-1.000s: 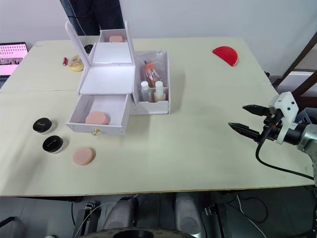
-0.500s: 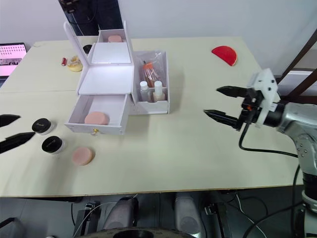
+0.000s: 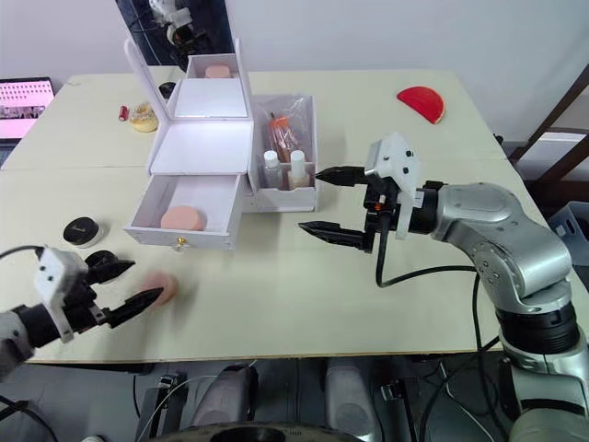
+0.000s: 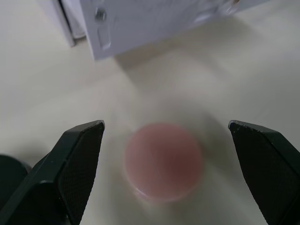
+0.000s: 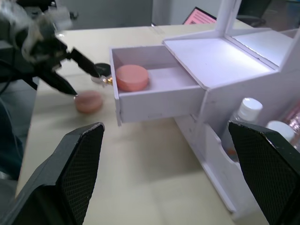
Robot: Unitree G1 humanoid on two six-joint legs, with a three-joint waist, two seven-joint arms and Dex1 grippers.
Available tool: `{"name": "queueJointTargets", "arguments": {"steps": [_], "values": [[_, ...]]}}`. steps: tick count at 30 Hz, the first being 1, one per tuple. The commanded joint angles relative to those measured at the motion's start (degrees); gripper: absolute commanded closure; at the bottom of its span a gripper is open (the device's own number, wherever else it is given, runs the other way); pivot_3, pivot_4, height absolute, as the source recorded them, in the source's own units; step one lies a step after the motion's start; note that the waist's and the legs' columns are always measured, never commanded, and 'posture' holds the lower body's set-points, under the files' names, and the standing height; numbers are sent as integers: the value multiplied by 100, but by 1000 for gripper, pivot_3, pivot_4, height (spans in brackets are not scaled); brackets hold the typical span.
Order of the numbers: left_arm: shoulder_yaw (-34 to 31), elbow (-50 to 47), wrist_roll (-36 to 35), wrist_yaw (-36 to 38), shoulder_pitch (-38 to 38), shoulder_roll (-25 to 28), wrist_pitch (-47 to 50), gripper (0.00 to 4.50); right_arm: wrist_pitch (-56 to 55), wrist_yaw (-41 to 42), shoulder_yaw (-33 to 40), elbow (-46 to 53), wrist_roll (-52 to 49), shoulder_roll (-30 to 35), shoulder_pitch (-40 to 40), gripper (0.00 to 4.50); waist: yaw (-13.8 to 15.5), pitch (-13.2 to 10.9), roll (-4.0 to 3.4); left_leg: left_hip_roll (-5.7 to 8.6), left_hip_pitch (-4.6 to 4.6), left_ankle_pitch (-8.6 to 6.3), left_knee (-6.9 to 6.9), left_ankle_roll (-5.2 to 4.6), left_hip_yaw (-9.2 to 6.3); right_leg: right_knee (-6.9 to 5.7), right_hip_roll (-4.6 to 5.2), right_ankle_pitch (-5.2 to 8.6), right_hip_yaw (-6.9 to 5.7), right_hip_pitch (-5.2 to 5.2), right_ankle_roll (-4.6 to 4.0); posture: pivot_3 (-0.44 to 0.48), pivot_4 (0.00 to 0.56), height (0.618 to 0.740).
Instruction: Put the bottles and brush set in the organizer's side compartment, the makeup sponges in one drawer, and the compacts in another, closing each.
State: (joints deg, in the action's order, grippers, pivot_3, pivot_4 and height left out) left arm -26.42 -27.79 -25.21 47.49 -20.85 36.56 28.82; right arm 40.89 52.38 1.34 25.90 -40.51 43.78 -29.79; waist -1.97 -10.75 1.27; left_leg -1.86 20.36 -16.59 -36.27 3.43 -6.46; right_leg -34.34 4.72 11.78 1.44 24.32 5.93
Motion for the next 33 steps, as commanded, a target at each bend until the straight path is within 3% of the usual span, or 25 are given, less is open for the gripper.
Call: {"name": "queueJointTargets", "arguments": {"steps": [1, 8, 16, 19, 21, 29, 33], "values": [[272, 53, 506, -418, -62, -215, -598, 42, -10, 6, 78, 175, -95, -1, -148, 0, 21, 1, 1, 0, -1, 0, -1, 0, 0, 0, 0, 0, 0, 0, -1, 0, 150, 739], [634, 446, 903, -880, -71, -607, -1127, 42, -4, 59, 57, 135, -89, 48, -174, 0, 105, 2, 1, 0, 0, 0, -8, 0, 0, 0, 0, -4, 0, -1, -6, 0, 150, 739], [859, 478, 637, -856, 37, -653, -937, 42, 5, 29, 65, 141, -78, 43, -162, 0, 117, 2, 1, 0, 0, 0, -9, 0, 1, 0, 0, -4, 0, -1, -6, 0, 150, 739], [949, 478, 582, -827, 78, -656, -938, 860, 4, 12, 65, 152, -72, 34, -144, 0, 116, 2, 0, 0, -1, 0, -8, 0, 0, 0, 0, -4, 0, -1, -6, 0, 150, 739], [956, 473, 538, -819, 75, -645, -918, 1808, 15, -7, 72, 168, -78, 31, -135, 0, 116, 2, 0, 0, -1, 0, -8, 0, 1, 0, 0, -4, 0, -1, -6, 0, 150, 739], [562, 303, 216, -778, -35, -480, -860, 1833, 69, -81, 93, 222, -102, 35, -92, 0, 113, 2, 0, 0, 0, 0, -8, 0, 1, 1, 0, -4, 0, -1, -6, 0, 150, 739], [-362, -76, -635, -486, -42, 24, -348, 1833, 105, -131, 103, 253, -95, 36, -48, 0, 110, 1, 2, -1, 0, 0, -7, 0, 0, 0, -1, -3, -2, 0, -6, 0, 150, 739]]}}
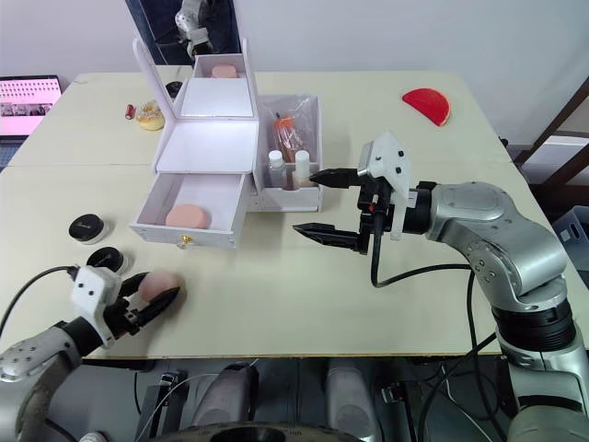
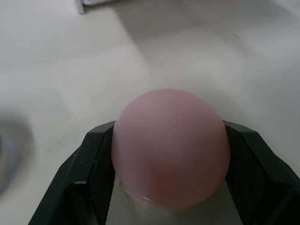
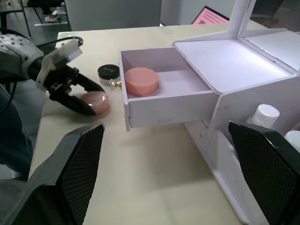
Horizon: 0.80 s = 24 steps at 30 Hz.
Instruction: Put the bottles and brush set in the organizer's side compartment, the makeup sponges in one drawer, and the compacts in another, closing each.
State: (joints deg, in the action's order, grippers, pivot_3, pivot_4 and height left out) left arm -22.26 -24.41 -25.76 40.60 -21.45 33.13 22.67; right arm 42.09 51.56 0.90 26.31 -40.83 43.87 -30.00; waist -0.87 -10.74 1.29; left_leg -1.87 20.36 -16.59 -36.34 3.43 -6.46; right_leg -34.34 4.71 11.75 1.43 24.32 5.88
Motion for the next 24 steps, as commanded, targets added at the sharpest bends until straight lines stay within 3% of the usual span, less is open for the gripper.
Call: {"name": "queueJointTargets", "arguments": {"steps": [1, 6, 11, 16, 20, 24], "values": [[-930, -448, -702, 241, 11, 468, 358, 1833, -10, -54, 160, 222, -71, 34, -15, 0, -3, -1, -2, 0, -1, 0, 0, 0, -1, 0, 0, 0, 0, 0, 0, 0, 150, 739], [-1887, -213, -1457, 548, 447, 1393, 1030, 1833, 7, -77, 180, 240, -91, 40, 10, 0, 14, -2, 1, 0, 2, 0, -1, 0, -2, 0, 0, 1, -1, 1, 0, 0, 150, 739], [-1843, 410, -1768, 804, 1551, 2208, 1324, 1833, 100, -81, 332, 301, -291, 70, -33, 0, 5, -3, -3, 1, 2, 0, 2, 0, -2, 5, 0, 1, -2, 1, 0, 0, 150, 739], [-1050, 911, -1925, 1264, 2780, 2639, 1454, 1833, 185, -129, 441, 330, -438, 96, -111, 0, -14, -3, -4, 1, 4, 0, 11, 0, -2, 11, 0, 1, -2, 2, 0, 0, 150, 739], [440, 1538, -1709, 2078, 4286, 2609, 1371, 1833, 140, -186, 500, 302, -371, 126, -107, 0, 18, -5, -5, 1, 7, 1, 16, 1, -5, 11, -3, 1, -4, 3, 3, 0, 150, 739], [1604, 2324, -1098, 2841, 5295, 2336, 999, 1833, 177, -254, 553, 346, -397, 146, -112, 0, -16, -5, -6, 2, 6, 2, 14, 3, -3, 13, -2, 1, -2, 1, 4, 0, 150, 739]]}}
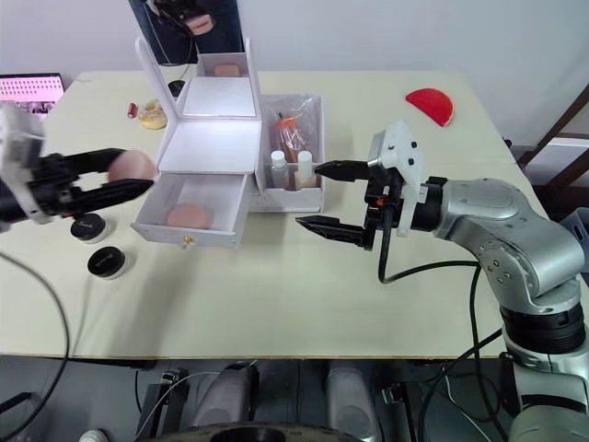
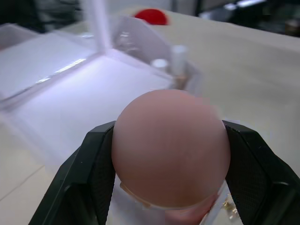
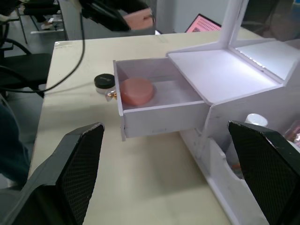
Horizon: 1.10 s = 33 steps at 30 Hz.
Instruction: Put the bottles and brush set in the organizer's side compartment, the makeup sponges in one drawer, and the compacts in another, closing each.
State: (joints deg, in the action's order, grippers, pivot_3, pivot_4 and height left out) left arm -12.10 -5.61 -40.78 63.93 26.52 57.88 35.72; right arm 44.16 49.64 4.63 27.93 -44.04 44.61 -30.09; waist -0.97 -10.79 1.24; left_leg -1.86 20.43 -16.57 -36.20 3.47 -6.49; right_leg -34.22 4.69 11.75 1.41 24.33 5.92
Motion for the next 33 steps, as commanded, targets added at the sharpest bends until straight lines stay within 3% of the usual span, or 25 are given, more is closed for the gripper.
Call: {"name": "queueJointTargets", "arguments": {"steps": [1, 8, 14, 33], "values": [[858, 673, 566, 717, 752, -238, -405, 1833, -3, -88, 193, 218, -102, 75, -111, 0, -8, 0, 0, 0, -1, 0, 1, 0, 0, -1, 0, 0, 0, 0, 0, 0, 150, 739], [1916, 1975, 1381, 1870, 1946, -827, -975, 1833, 96, -317, 272, 410, -215, 54, -123, 0, -7, 0, 0, -1, 3, 0, 1, -1, -1, -1, -3, 2, 0, 2, 3, 0, 150, 739], [2265, 2561, 1826, 2430, 2371, -1175, -1261, 1833, 133, -544, 312, 555, -261, 50, -70, 0, -5, 0, 0, 0, 5, 0, 1, -1, -1, -2, -2, 6, 0, 2, 9, 0, 150, 739], [2712, 3420, 2901, 2857, 2702, -1535, -2613, 1833, 132, -981, 350, 735, -387, -8, 36, 0, 9, 0, 0, -1, 4, 1, -1, -2, -3, -5, -2, 4, 1, 2, 13, 0, 150, 739]]}}
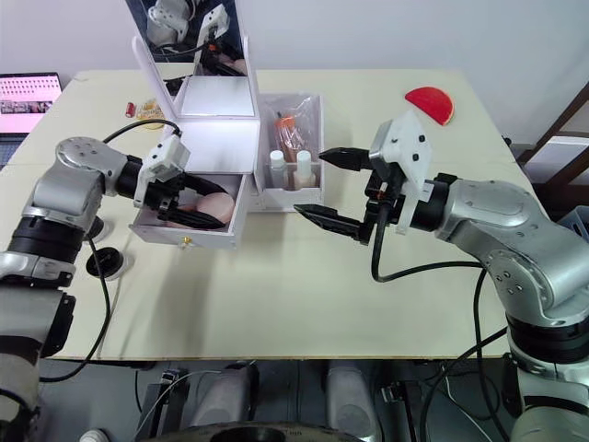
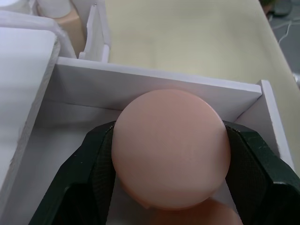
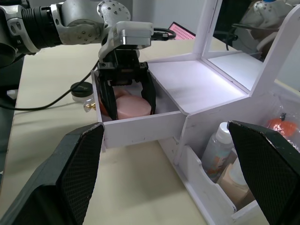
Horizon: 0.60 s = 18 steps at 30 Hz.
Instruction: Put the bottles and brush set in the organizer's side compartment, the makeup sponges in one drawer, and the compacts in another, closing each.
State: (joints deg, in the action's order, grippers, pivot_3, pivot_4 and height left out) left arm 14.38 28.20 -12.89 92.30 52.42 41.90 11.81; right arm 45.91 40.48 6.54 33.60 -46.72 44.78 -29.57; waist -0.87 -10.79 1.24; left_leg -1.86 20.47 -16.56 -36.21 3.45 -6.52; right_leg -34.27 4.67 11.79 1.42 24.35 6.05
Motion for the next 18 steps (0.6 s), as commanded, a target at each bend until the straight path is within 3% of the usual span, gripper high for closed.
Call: {"name": "queueJointTargets", "arguments": {"steps": [1, 18], "values": [[105, 53, 111, 20, 120, 106, -259, 1833, -46, -76, 167, 174, -129, -25, -13, 0, -3, 0, 0, 0, 0, 0, 0, 0, 0, -1, 0, 0, 0, 0, 0, 0, 150, 739], [218, 123, -89, 20, 302, 200, -343, 1833, -122, -140, 145, 123, -112, -73, -10, 0, -7, 0, 0, 0, 0, 0, -1, 0, -1, -4, 0, -3, 0, 0, 9, 0, 150, 739]]}}
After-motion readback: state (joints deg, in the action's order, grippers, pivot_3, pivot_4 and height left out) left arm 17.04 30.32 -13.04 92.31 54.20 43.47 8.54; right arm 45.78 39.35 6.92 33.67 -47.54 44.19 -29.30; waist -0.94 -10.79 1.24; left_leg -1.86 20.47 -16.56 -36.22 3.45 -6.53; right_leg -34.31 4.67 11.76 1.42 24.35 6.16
